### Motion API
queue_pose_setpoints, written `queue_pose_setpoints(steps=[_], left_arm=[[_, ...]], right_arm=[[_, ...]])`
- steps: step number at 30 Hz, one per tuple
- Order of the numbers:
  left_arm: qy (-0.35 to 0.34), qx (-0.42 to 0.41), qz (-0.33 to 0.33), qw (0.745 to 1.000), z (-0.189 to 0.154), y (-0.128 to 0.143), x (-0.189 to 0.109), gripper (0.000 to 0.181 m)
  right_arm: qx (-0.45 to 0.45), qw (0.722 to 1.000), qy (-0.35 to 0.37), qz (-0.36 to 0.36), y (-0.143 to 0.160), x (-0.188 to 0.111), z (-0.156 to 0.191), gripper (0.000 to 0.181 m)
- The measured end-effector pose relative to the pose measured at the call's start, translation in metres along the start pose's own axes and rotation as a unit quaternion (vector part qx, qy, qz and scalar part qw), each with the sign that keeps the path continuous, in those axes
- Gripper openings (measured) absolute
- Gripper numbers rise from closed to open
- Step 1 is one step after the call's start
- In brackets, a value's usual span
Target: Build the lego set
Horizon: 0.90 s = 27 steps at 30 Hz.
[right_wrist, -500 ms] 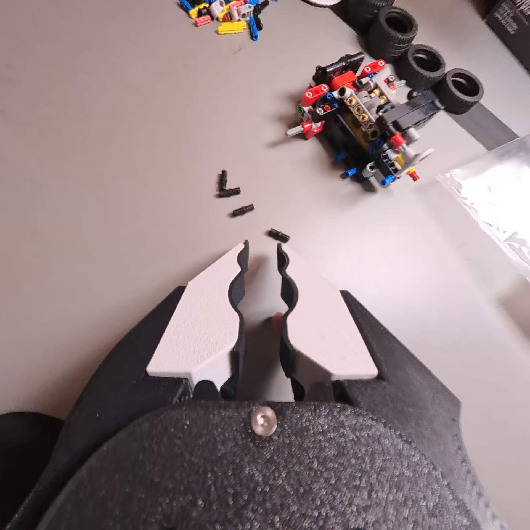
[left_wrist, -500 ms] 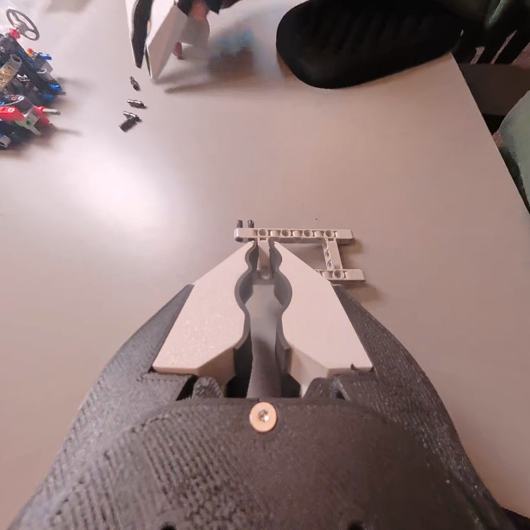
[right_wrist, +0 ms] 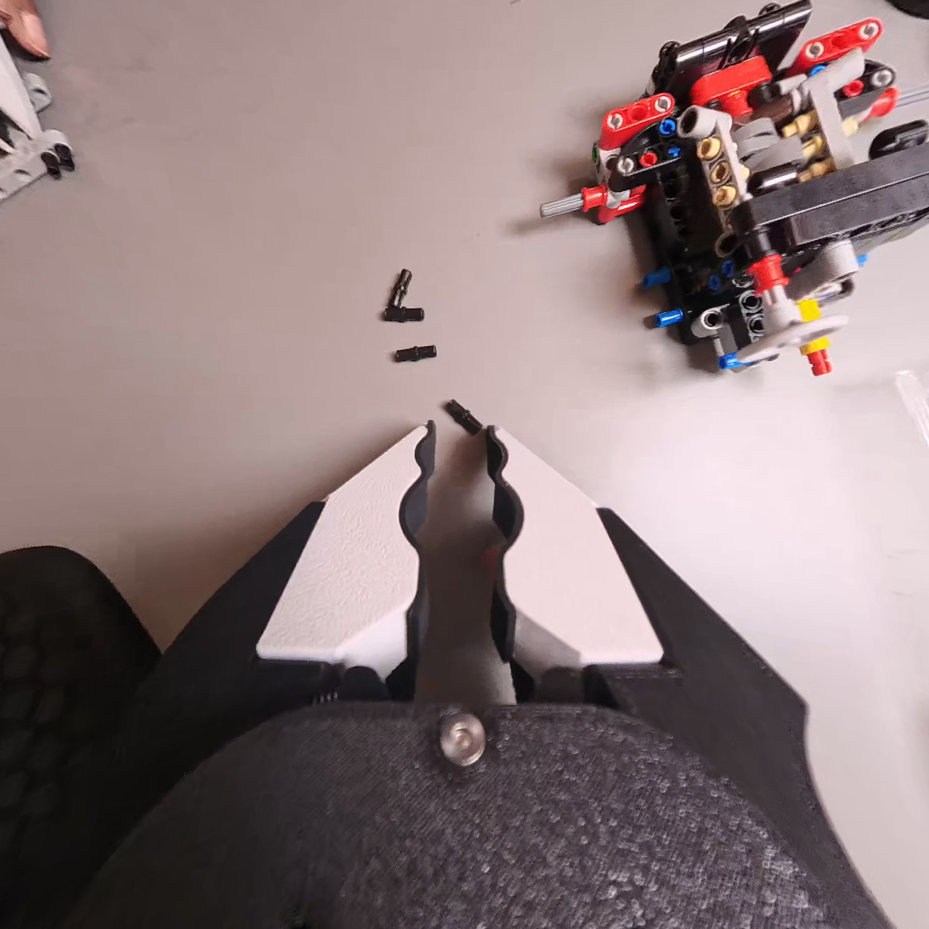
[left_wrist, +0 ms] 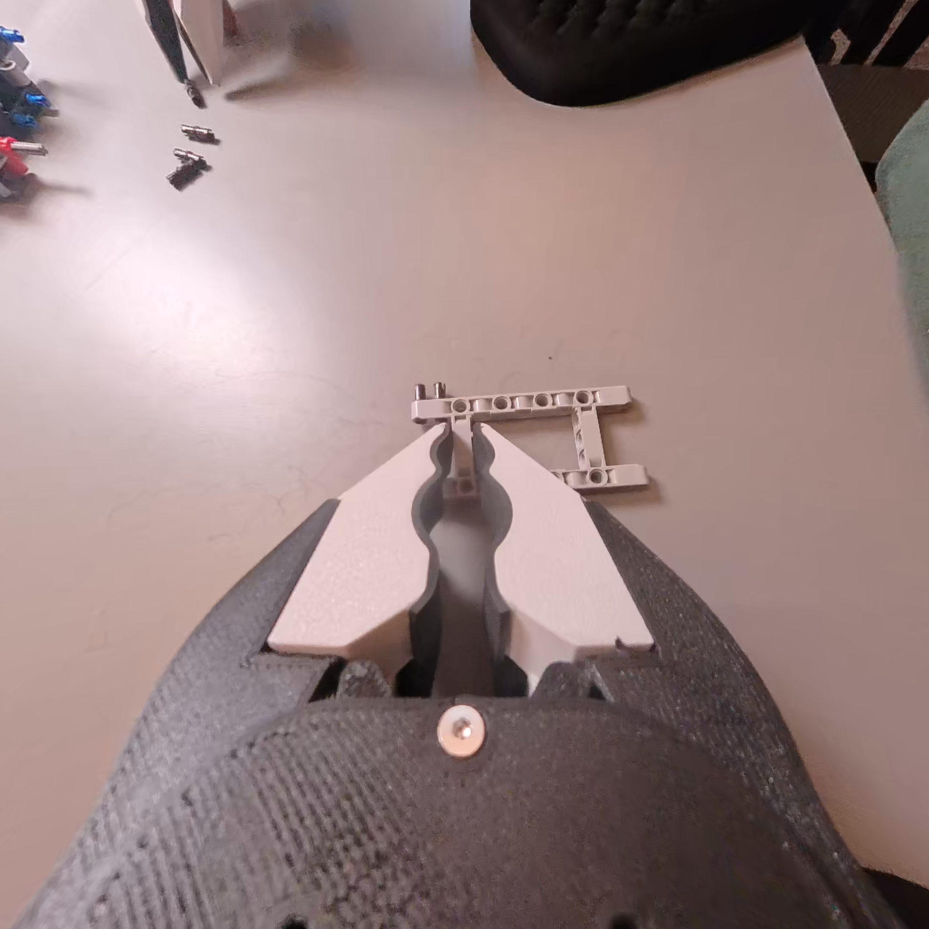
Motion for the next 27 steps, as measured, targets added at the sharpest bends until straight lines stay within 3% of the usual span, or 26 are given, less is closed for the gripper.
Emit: queue_pose_setpoints(steps=[7, 11, 15, 19, 24, 27], left_arm=[[-0.029, 0.001, 0.000, 1.000, 0.009, 0.003, -0.001, 0.007], [-0.052, -0.014, -0.006, 0.999, 0.015, 0.003, -0.003, 0.025], [-0.068, -0.040, -0.050, 0.996, 0.023, -0.001, -0.012, 0.031], [-0.065, -0.090, -0.120, 0.987, 0.031, -0.009, -0.023, 0.028], [0.032, -0.199, -0.229, 0.952, 0.028, -0.026, -0.031, 0.027], [0.069, -0.243, -0.268, 0.930, 0.025, -0.033, -0.034, 0.027]], right_arm=[[-0.039, 0.999, 0.007, -0.018, -0.004, 0.007, 0.005, 0.009], [-0.058, 0.998, 0.012, -0.014, -0.006, 0.010, 0.016, 0.004], [-0.063, 0.997, 0.020, -0.038, -0.007, 0.011, 0.037, 0.002], [-0.087, 0.988, 0.026, -0.123, -0.030, 0.009, 0.081, 0.001], [-0.172, 0.961, 0.052, -0.210, -0.078, 0.026, 0.155, 0.001], [-0.211, 0.946, 0.071, -0.235, -0.098, 0.040, 0.182, 0.000]])
Point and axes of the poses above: each gripper's, where its closed fingertips meet, x out along the fingers, y out of its underside, z = x × y across the jaws, the point moved 7 cm from there along -x, back along the fingers, and after that the axes turned 1 degree about -z, right-handed, at the moved point
